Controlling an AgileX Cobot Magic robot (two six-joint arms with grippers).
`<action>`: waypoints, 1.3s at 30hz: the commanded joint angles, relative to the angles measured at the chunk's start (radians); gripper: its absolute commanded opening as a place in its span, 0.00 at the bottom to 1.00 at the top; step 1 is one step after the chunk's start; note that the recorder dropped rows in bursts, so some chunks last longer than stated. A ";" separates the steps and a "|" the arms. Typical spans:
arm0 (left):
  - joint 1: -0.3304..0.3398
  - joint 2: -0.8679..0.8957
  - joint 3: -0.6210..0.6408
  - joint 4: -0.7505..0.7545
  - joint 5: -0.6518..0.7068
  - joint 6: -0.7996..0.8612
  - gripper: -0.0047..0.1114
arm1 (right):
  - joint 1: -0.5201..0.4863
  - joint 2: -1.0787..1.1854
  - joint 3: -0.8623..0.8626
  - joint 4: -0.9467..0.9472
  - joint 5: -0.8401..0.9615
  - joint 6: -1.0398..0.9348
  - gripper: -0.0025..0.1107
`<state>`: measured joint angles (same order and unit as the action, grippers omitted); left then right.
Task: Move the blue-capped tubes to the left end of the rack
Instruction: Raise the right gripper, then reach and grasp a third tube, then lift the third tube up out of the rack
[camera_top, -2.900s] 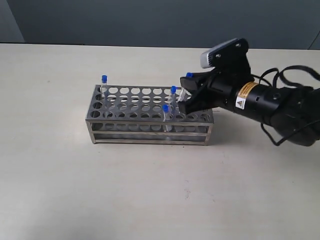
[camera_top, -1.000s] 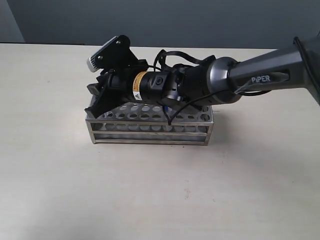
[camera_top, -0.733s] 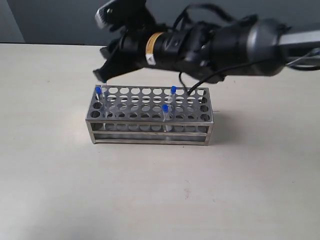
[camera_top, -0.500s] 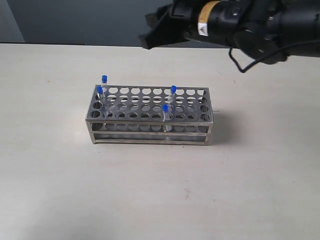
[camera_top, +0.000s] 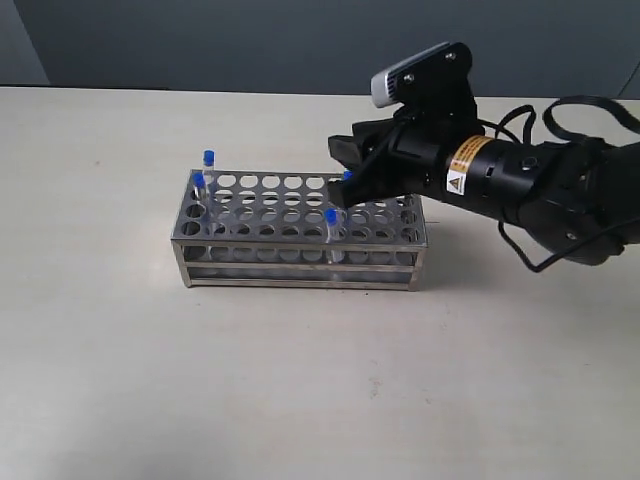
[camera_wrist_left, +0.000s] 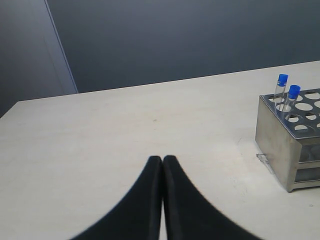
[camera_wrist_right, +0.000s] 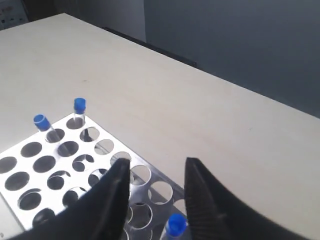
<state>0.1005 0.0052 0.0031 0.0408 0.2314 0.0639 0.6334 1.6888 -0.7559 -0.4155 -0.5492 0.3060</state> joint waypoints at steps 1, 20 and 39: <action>-0.004 -0.005 -0.003 0.001 -0.004 0.000 0.05 | -0.006 0.055 0.003 0.033 -0.059 -0.028 0.46; -0.004 -0.005 -0.003 0.001 -0.004 0.000 0.05 | -0.006 0.211 0.000 0.178 -0.162 -0.138 0.46; -0.004 -0.005 -0.003 0.001 -0.006 0.000 0.05 | -0.006 0.273 -0.095 0.178 -0.074 -0.136 0.03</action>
<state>0.1005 0.0052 0.0031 0.0408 0.2314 0.0639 0.6410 1.9606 -0.8485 -0.2642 -0.6401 0.1783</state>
